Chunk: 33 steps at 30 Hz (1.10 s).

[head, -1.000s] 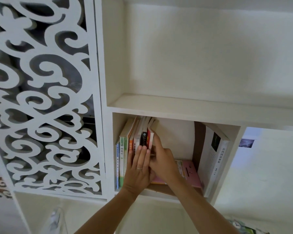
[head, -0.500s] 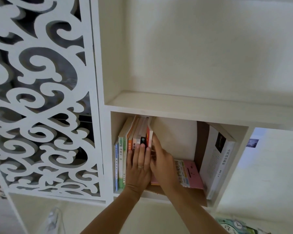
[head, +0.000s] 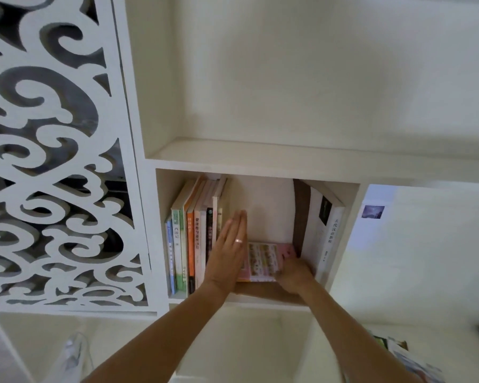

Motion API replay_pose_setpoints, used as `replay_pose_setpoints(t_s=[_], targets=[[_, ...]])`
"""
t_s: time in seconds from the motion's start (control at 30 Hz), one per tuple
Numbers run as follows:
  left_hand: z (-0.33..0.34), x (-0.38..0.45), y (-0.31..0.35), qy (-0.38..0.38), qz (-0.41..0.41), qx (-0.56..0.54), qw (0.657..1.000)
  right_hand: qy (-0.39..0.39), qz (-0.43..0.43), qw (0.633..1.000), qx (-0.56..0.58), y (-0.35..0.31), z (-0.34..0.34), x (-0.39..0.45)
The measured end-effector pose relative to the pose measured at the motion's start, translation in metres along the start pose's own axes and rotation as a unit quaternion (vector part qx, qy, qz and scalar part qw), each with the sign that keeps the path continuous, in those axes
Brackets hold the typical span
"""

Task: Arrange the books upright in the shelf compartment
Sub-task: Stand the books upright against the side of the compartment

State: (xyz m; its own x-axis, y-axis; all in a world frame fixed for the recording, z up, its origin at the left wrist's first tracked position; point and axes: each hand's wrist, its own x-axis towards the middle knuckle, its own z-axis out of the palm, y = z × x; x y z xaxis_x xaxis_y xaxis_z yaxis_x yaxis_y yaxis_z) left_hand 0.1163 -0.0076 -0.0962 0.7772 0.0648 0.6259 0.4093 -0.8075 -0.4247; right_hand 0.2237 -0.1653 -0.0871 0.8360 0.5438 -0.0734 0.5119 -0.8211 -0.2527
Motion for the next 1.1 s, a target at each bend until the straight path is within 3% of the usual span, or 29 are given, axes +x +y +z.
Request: replay_pose_setpoints(t_s=[0.1, 0.2, 0.33, 0.67, 0.93, 1.1], targets=[[-0.013, 0.02, 0.005, -0.17, 0.018, -0.002, 0.985, -0.067, -0.039, 0.997, -0.031, 0.006, 0.001, -0.006], [-0.013, 0.024, 0.009, -0.257, 0.064, -0.085, 0.96, -0.056, -0.03, 0.997, -0.038, 0.011, 0.005, -0.005], [0.002, 0.015, 0.01, -0.379, 0.102, -0.217, 0.894, -0.006, -0.028, 0.994, -0.108, 0.013, 0.004, -0.004], [0.009, 0.01, 0.014, -0.317, 0.187, -0.243, 0.897, 0.216, -0.052, 0.974, -0.04, 0.011, -0.009, -0.005], [-0.004, 0.001, 0.035, -0.308, 0.181, -0.203, 0.912, 0.3, -0.046, 0.942, 0.143, 0.012, -0.01, -0.01], [-0.007, 0.005, 0.037, -0.338, 0.148, -0.225, 0.902, 0.311, -0.049, 0.941, 0.122, 0.015, -0.01, -0.016]])
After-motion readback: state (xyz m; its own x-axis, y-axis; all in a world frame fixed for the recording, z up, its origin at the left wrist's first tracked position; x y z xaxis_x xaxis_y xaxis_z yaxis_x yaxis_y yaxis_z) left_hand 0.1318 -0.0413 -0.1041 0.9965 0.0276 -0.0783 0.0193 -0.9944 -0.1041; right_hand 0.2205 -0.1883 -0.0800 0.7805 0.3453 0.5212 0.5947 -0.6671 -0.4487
